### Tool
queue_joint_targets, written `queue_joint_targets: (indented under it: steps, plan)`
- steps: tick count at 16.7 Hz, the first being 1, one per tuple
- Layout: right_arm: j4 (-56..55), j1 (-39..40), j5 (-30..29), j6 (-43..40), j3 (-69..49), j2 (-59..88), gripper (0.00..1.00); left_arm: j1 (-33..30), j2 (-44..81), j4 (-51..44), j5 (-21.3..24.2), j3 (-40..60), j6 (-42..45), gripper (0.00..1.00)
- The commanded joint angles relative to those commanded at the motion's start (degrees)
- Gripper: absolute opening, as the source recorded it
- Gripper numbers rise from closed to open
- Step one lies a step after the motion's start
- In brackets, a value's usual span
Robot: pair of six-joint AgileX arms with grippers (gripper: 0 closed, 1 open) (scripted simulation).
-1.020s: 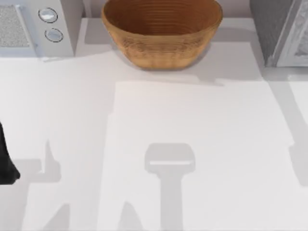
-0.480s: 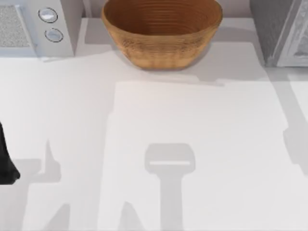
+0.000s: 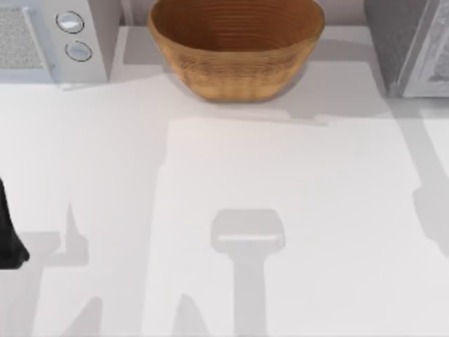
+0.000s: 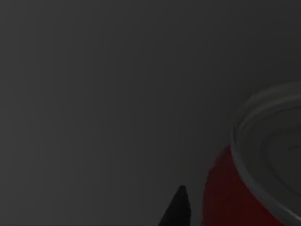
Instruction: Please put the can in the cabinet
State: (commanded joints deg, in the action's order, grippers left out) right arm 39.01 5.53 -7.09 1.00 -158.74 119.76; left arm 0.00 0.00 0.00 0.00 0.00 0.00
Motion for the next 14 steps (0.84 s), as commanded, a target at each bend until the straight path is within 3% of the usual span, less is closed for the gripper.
queue_joint_targets:
  steps: [8,14]
  plan:
    - [0.0,0.0,0.0,0.0,0.0,0.0,0.98,0.0,0.0,0.0,0.0,0.0,0.0,1.0]
    - [0.0,0.0,0.0,0.0,0.0,0.0,1.0,0.0,0.0,0.0,0.0,0.0,0.0,1.0]
